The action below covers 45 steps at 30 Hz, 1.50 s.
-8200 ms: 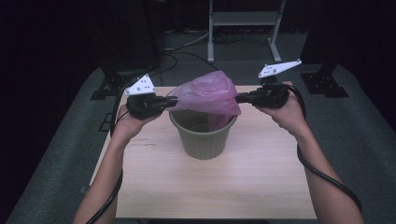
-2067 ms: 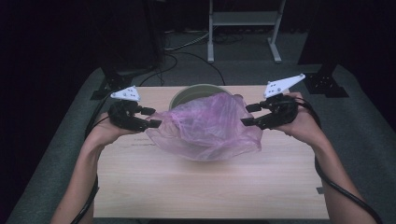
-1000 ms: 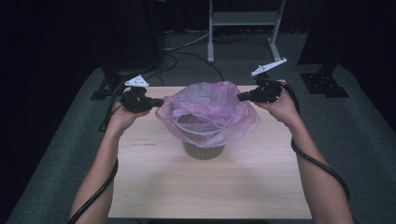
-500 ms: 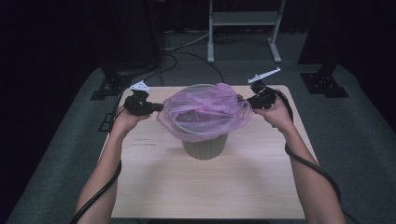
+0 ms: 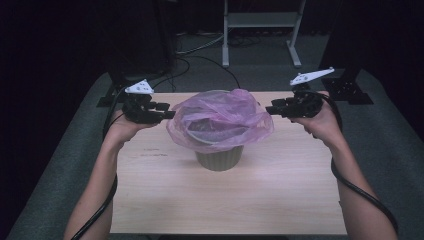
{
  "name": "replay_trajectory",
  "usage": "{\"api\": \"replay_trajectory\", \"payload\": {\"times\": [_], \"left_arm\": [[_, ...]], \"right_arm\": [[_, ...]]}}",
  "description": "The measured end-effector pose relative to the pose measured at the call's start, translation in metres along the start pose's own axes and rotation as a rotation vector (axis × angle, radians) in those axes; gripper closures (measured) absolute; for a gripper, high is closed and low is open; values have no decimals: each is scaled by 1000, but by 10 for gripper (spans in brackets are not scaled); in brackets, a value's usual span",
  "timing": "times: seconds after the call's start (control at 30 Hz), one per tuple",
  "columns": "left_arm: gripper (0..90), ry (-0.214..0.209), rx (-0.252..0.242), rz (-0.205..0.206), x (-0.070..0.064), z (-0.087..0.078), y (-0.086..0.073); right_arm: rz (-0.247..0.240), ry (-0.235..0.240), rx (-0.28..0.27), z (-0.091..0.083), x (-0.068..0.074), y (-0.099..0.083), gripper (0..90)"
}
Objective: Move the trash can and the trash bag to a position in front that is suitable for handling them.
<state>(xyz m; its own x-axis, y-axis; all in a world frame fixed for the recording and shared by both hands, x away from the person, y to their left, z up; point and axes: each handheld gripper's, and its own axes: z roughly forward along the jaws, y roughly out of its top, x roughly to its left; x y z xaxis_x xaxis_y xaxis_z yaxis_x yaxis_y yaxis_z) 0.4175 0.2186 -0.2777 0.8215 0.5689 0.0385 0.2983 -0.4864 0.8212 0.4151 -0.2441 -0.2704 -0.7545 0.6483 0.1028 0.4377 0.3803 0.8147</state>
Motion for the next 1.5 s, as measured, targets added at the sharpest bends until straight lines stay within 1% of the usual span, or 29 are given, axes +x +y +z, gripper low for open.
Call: {"api": "replay_trajectory", "payload": {"times": [0.03,0.07,0.1,0.17,0.23,0.3,0.37,0.4,0.43,0.5,0.57,0.7,0.77,0.8,0.87,0.93,1.0,1.07,1.17,1.23,1.27,1.3,1.37,1.43,1.47,1.5], "left_arm": [[565,-13,-5,13,-3,-2,1],[559,-13,-5,13,-3,-2,1],[557,-28,-3,39,-11,-6,3],[551,-52,-5,62,-18,-9,5],[551,-66,-7,79,-27,-11,6],[551,-92,-4,105,-36,-11,7],[551,-108,8,126,-44,-9,8],[551,-121,16,137,-48,-7,9],[554,-134,24,139,-51,-4,10],[575,-142,44,146,-56,0,11],[588,-158,47,153,-58,5,12],[587,-174,61,178,-60,14,14],[568,-177,69,181,-60,17,14],[568,-180,70,181,-60,19,14],[535,-193,78,181,-61,25,13],[511,-199,91,192,-63,28,12],[481,-205,100,194,-65,29,12],[456,-210,101,190,-66,31,11],[429,-222,116,212,-70,33,12],[396,-224,121,222,-73,36,12],[388,-224,129,230,-74,39,13],[383,-225,136,242,-75,40,13],[373,-229,148,253,-78,44,13],[369,-228,157,267,-81,47,13],[371,-235,162,272,-83,48,14],[389,-252,161,275,-84,49,14]], "right_arm": [[-9,17,-15,-7,5,0,573],[-23,34,-27,-12,10,0,572],[-39,53,-37,-15,15,-1,571],[-73,79,-47,-21,27,-1,569],[-101,108,-52,-24,38,-2,567],[-132,144,-47,-24,49,-3,568],[-167,164,-31,-20,59,-4,567],[-176,175,-26,-18,62,-4,569],[-186,189,-20,-14,67,-4,571],[-209,206,-6,-7,74,-3,574],[-227,207,14,2,78,-2,591],[-265,214,44,18,82,1,603],[-280,209,57,25,83,3,602],[-280,209,57,25,83,3,600],[-301,208,75,35,83,6,586],[-317,219,91,40,85,6,570],[-336,237,114,45,88,4,546],[-357,239,123,48,91,2,523],[-393,238,129,53,94,0,500],[-414,237,138,56,97,-1,487],[-427,241,142,59,98,-1,478],[-441,235,146,62,101,-2,476],[-467,222,152,66,103,-3,478],[-476,213,148,68,104,-4,504],[-478,209,146,69,105,-4,507],[-490,202,141,70,106,-5,521]]}}
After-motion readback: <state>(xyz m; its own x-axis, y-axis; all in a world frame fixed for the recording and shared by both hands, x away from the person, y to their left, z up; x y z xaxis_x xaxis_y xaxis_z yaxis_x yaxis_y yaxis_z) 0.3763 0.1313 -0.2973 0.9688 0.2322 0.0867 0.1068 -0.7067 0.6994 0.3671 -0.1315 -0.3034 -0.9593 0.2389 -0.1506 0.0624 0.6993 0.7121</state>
